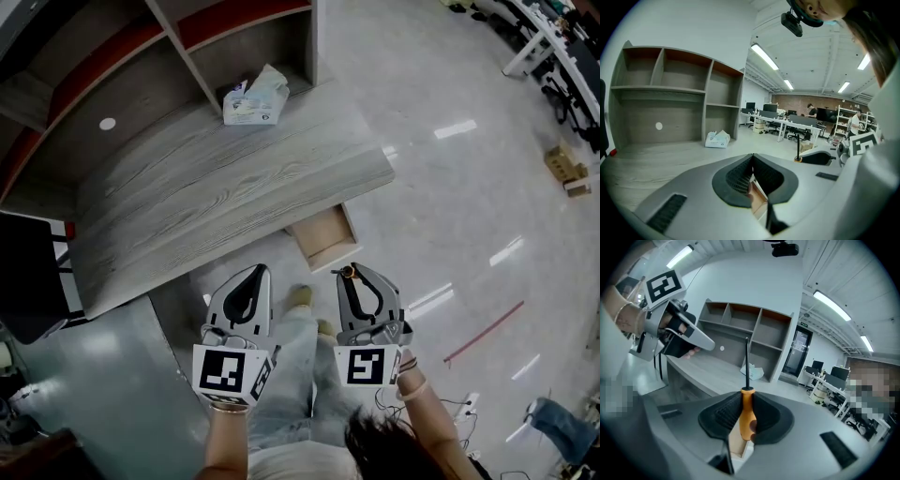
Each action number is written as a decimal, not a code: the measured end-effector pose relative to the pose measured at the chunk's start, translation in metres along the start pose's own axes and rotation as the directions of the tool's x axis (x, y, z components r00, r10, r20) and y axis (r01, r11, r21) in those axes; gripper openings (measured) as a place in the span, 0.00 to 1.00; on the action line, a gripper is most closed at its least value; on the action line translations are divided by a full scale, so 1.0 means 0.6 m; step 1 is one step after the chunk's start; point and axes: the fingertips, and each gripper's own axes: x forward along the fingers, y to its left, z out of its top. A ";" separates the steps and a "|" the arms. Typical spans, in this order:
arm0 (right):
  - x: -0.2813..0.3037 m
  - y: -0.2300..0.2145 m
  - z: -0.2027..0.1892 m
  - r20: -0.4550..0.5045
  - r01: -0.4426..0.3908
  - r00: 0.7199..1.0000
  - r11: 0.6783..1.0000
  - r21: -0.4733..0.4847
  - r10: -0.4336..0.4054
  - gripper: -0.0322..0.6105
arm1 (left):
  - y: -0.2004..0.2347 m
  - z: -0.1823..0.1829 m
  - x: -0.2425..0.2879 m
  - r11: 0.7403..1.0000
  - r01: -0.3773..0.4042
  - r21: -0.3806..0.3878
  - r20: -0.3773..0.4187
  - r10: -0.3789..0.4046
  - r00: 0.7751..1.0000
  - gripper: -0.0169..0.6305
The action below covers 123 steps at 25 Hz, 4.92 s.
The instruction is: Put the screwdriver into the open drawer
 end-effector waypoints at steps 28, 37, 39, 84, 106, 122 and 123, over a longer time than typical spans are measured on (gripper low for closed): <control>0.177 0.069 -0.248 -0.152 -0.120 0.984 0.978 -0.171 0.094 0.18 | 0.021 -0.158 0.156 0.998 0.037 -0.047 -0.123 -0.042 0.992 0.05; 0.221 0.110 -0.320 -0.194 -0.176 0.972 0.954 -0.242 0.130 0.18 | 0.021 -0.198 0.181 0.997 0.040 -0.070 -0.146 -0.050 0.988 0.05; 0.232 0.121 -0.337 -0.203 -0.190 0.969 0.948 -0.256 0.140 0.18 | 0.024 -0.207 0.188 0.997 0.041 -0.072 -0.151 -0.051 0.987 0.05; 0.371 0.197 -0.619 -0.440 -0.384 0.884 0.779 -0.496 0.156 0.18 | 0.069 -0.325 0.242 0.991 0.009 -0.130 -0.211 -0.036 0.977 0.05; 0.437 0.226 -0.671 -0.491 -0.454 0.857 0.682 -0.573 0.158 0.19 | 0.093 -0.360 0.256 0.988 -0.014 -0.152 -0.215 -0.019 0.976 0.05; 0.461 0.240 -0.687 -0.540 -0.519 0.819 0.658 -0.546 0.197 0.19 | 0.098 -0.369 0.269 0.986 -0.020 -0.164 -0.213 -0.016 0.977 0.05; 0.461 0.242 -0.686 -0.539 -0.521 0.817 0.659 -0.543 0.202 0.19 | 0.098 -0.368 0.269 0.986 -0.020 -0.165 -0.211 -0.016 0.977 0.05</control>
